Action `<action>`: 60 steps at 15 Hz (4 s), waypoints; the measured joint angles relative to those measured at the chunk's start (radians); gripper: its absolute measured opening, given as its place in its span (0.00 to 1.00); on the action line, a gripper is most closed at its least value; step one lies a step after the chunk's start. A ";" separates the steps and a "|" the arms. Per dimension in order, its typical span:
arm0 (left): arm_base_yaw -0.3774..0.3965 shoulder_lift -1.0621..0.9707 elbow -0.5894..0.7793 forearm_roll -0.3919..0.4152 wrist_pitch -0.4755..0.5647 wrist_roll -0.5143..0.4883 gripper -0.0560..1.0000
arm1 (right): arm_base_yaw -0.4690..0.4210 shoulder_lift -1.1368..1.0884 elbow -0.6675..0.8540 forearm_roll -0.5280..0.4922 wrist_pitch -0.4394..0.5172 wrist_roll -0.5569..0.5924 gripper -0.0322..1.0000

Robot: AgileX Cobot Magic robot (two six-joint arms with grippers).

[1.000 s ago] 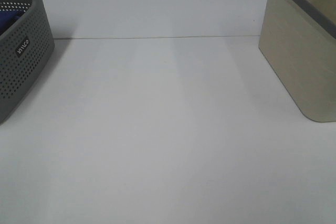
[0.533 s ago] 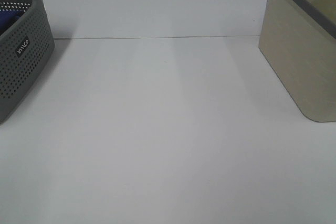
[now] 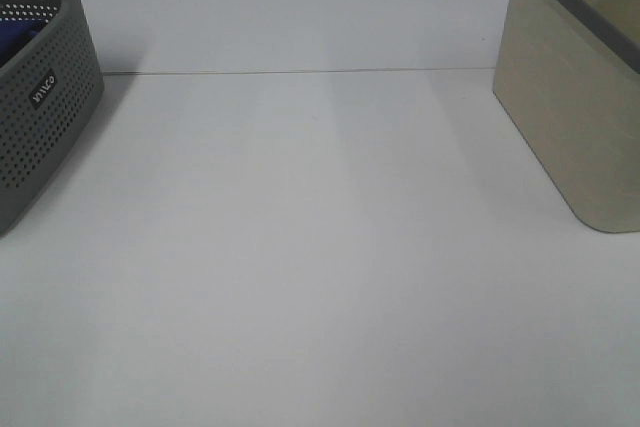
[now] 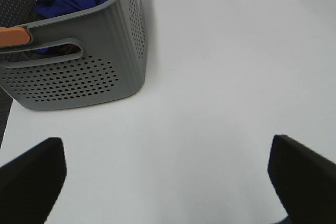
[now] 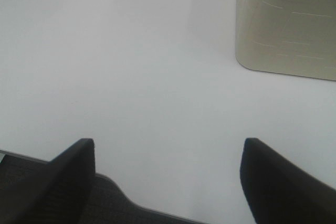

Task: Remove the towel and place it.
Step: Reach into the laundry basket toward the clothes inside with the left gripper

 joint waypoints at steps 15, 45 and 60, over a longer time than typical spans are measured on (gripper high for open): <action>0.000 0.000 0.000 0.000 0.000 0.000 0.99 | 0.000 0.000 0.000 0.000 0.000 0.000 0.76; 0.000 0.743 -0.554 0.021 0.113 0.517 0.99 | 0.000 0.000 0.000 0.000 0.000 0.000 0.76; 0.172 1.882 -1.333 0.172 0.085 0.855 0.93 | 0.000 0.000 0.000 0.000 0.000 0.000 0.76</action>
